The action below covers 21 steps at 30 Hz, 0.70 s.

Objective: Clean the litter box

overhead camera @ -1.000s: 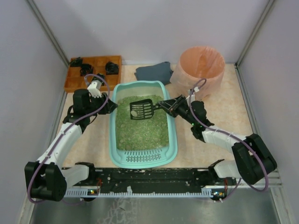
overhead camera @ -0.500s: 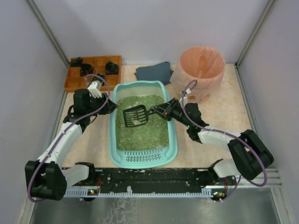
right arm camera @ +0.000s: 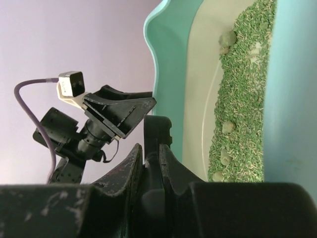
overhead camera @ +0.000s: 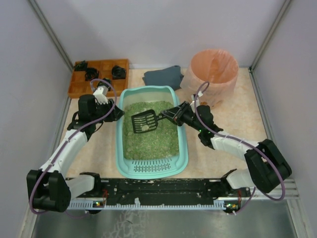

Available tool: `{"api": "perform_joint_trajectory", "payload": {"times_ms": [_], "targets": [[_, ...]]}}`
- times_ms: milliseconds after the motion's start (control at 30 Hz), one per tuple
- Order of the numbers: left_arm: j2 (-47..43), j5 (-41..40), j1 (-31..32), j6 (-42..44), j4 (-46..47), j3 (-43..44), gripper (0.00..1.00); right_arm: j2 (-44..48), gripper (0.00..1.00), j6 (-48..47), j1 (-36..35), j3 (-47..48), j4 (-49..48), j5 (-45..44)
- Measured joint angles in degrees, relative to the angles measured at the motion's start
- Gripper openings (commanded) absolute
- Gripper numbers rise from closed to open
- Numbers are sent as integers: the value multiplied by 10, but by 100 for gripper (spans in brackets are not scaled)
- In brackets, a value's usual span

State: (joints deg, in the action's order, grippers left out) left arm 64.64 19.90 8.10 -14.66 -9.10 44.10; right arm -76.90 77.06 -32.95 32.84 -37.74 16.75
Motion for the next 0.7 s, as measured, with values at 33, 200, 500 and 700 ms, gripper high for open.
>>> {"api": "perform_joint_trajectory", "payload": {"times_ms": [33,200,500,700], "targets": [[0,0,0,0,0,0,47,4,0,-5,0,8,13,0],[0,0,0,1,0,0,47,32,0,-29,13,51,63,1],[0,0,0,1,0,0,47,66,0,-85,104,169,170,1],[0,0,0,1,0,0,47,68,0,-91,201,214,221,-8]]}}
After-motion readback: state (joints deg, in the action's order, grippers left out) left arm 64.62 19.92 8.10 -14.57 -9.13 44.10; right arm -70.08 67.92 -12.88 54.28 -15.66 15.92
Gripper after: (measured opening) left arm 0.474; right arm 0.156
